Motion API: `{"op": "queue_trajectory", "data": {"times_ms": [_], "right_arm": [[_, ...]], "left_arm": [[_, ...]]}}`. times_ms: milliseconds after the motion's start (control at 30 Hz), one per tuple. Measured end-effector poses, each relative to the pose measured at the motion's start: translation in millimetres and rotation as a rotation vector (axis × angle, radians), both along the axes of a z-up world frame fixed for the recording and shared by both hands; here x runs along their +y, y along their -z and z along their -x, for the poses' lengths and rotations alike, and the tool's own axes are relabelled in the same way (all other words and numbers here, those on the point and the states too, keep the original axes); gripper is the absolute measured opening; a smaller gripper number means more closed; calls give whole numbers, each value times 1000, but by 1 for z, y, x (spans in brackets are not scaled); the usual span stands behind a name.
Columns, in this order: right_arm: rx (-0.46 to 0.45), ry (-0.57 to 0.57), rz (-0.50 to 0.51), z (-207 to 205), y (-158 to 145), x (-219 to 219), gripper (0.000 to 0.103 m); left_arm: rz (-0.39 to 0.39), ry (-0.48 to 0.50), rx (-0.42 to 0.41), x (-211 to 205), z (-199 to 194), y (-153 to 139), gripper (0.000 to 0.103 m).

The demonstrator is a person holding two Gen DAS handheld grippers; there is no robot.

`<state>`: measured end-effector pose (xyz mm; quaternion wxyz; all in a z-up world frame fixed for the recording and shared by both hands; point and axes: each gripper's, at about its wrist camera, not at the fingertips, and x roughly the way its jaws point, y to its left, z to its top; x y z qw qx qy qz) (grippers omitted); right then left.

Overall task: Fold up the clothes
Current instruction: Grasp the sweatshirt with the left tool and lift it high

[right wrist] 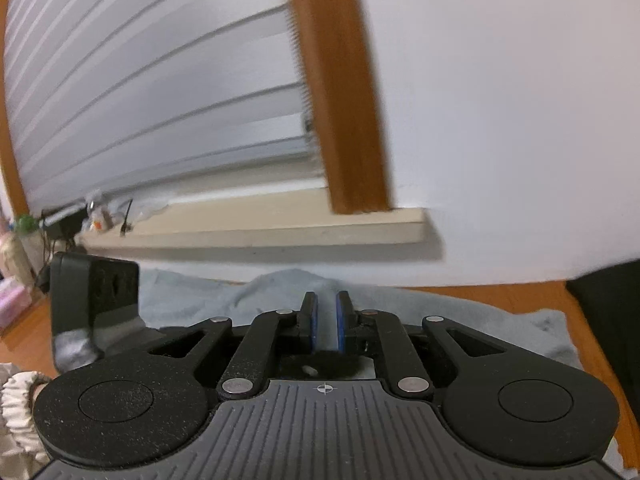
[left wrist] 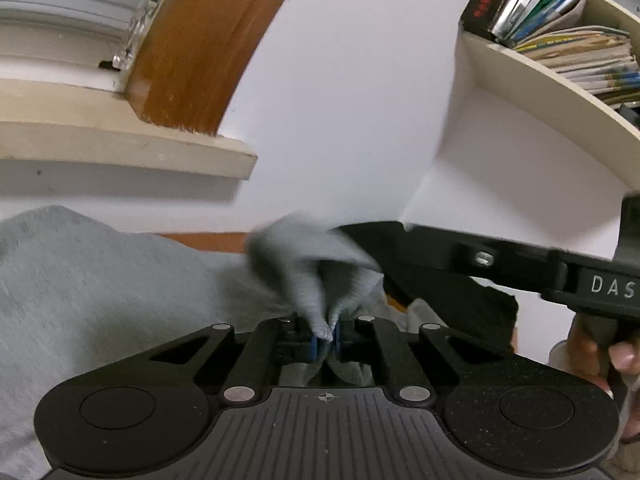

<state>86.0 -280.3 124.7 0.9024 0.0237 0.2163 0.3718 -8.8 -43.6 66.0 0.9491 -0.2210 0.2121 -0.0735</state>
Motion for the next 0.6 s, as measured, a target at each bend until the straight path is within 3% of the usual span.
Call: {"op": "queue_trajectory", "data": {"times_ms": [67, 100, 233, 367, 600], "right_arm": [[-21, 47, -33, 5, 7, -25, 36], [-32, 70, -50, 8, 11, -37, 37], [19, 123, -52, 19, 44, -80, 36], [48, 130, 20, 34, 73, -96, 35], [96, 41, -34, 52, 86, -94, 35]], "left_arm": [[55, 0, -17, 13, 6, -9, 8], [85, 1, -29, 19, 9, -15, 8], [102, 2, -105, 35, 22, -56, 8], [120, -7, -183, 47, 41, -100, 8], [91, -27, -274, 58, 80, -157, 8]]}}
